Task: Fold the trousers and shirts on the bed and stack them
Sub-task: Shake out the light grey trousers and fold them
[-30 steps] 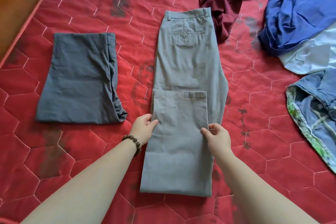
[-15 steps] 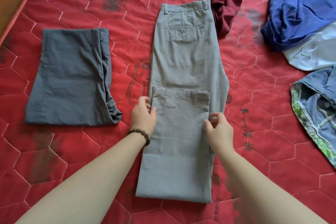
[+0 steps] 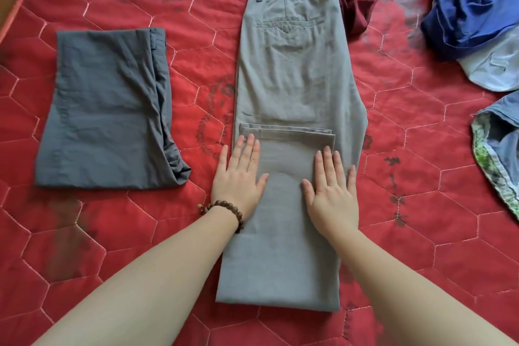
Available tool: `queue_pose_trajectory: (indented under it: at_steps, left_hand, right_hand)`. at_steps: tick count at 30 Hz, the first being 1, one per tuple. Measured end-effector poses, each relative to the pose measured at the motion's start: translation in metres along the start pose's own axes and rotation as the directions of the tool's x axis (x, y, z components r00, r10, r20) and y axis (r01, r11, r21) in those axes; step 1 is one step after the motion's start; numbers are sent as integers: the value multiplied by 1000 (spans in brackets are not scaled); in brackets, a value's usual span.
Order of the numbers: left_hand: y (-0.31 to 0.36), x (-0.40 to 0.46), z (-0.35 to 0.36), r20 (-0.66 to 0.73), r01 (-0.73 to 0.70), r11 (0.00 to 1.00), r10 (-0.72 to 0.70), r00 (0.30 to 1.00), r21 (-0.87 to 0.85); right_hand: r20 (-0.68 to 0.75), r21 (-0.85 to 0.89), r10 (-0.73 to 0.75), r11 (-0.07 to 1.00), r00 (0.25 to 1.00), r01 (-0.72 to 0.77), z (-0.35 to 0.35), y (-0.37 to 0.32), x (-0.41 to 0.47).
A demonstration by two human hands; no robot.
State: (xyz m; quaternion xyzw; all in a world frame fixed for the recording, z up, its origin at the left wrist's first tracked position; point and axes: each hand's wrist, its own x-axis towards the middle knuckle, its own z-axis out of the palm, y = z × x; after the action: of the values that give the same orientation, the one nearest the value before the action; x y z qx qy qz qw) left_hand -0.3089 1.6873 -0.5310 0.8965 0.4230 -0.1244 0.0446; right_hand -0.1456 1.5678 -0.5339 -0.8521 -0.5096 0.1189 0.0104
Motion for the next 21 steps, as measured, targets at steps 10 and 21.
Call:
queue_pose_trajectory:
  at_steps: [10, 21]
  left_hand:
    - [28, -136, 16, 116, -344, 934, 353, 928, -91]
    - [-51, -110, 9, 50, -380, 923, 378, 925, 65]
  right_hand:
    - [134, 13, -302, 953, 944, 303, 25, -31, -123]
    - [165, -93, -459, 874, 873, 477, -1, 67, -101]
